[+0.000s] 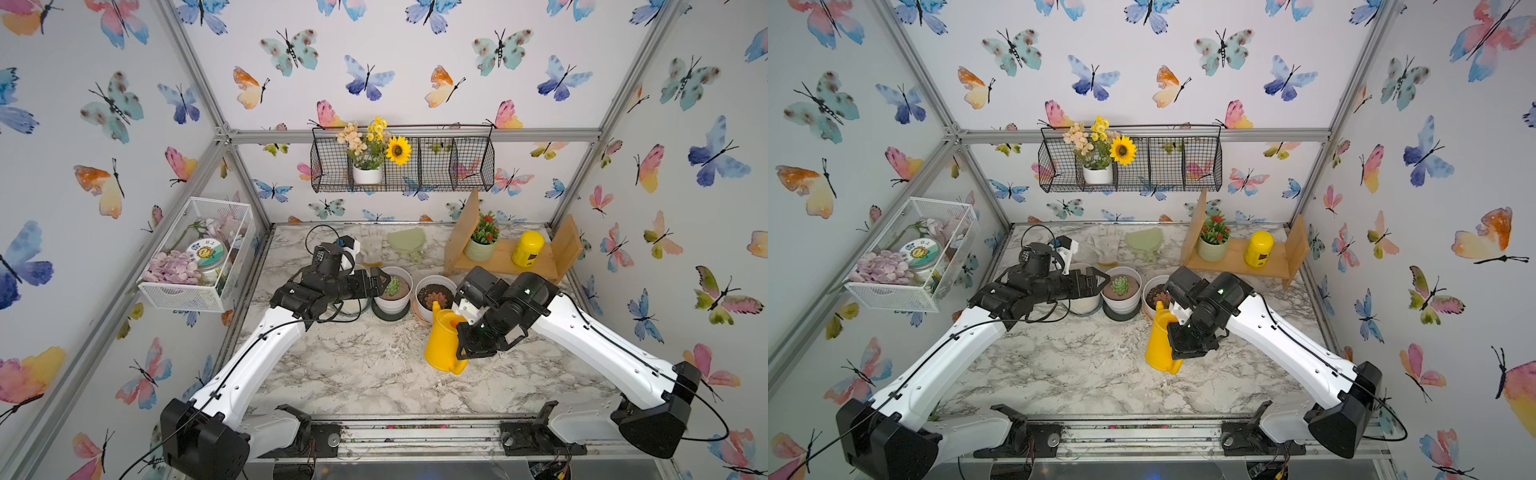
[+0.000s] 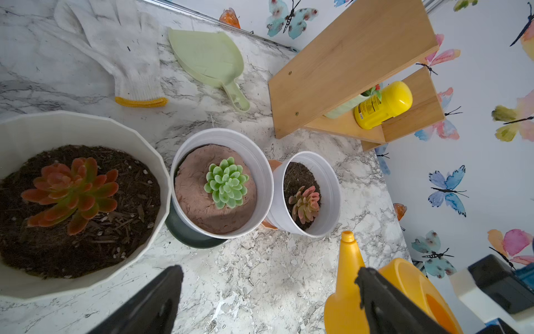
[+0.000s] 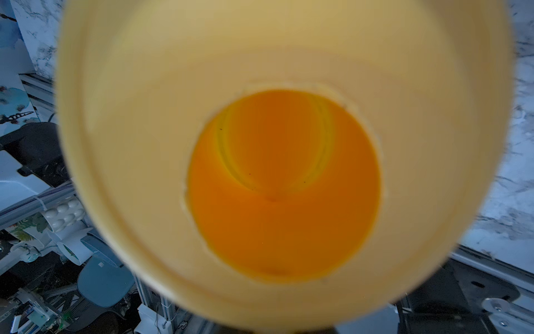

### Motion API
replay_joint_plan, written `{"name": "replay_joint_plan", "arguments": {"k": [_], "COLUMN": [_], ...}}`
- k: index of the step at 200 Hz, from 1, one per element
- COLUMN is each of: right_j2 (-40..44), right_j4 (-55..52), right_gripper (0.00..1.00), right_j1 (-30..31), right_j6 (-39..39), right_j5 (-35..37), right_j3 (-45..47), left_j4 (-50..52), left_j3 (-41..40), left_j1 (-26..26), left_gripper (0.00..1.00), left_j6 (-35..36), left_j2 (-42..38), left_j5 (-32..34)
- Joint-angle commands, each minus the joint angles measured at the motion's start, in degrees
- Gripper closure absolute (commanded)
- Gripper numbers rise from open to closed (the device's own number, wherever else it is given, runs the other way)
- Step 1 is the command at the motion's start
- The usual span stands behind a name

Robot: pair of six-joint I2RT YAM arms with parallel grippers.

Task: Water the succulent around the soil edge
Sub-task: Water the soil of the potted plant with water.

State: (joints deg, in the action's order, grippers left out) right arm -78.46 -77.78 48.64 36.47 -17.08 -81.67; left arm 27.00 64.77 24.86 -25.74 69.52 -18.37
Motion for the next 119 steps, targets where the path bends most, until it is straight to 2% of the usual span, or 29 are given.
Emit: {"name": "replay_joint_plan", "arguments": {"k": [1,64,119], "right_j2": [-0.76,-2.23,-6.56], "right_j4": [-0.85,-0.92,-0.9], "right_gripper": [0.98,0.98,0.98], "right_j1": [-0.82,-0.83,-0.83], "right_j6": [-1.04,-0.91,-0.96], "right_j5": [-2.31,-5.65,-6.03], "right_j3": [-2.33,-2.61,-7.41], "left_j4": [-0.9,-0.46,0.49], "left_j3": [2.16,2.2,3.91], "left_j1": [0.11,0.13,0.14], "left_gripper": [0.01,0.02,0.01], "left_j6": [1.09,2.89,4.19], "left_j2": [1.48,2.39,3.81], "left_j5": [-2.63,-2.89,-1.63]}}
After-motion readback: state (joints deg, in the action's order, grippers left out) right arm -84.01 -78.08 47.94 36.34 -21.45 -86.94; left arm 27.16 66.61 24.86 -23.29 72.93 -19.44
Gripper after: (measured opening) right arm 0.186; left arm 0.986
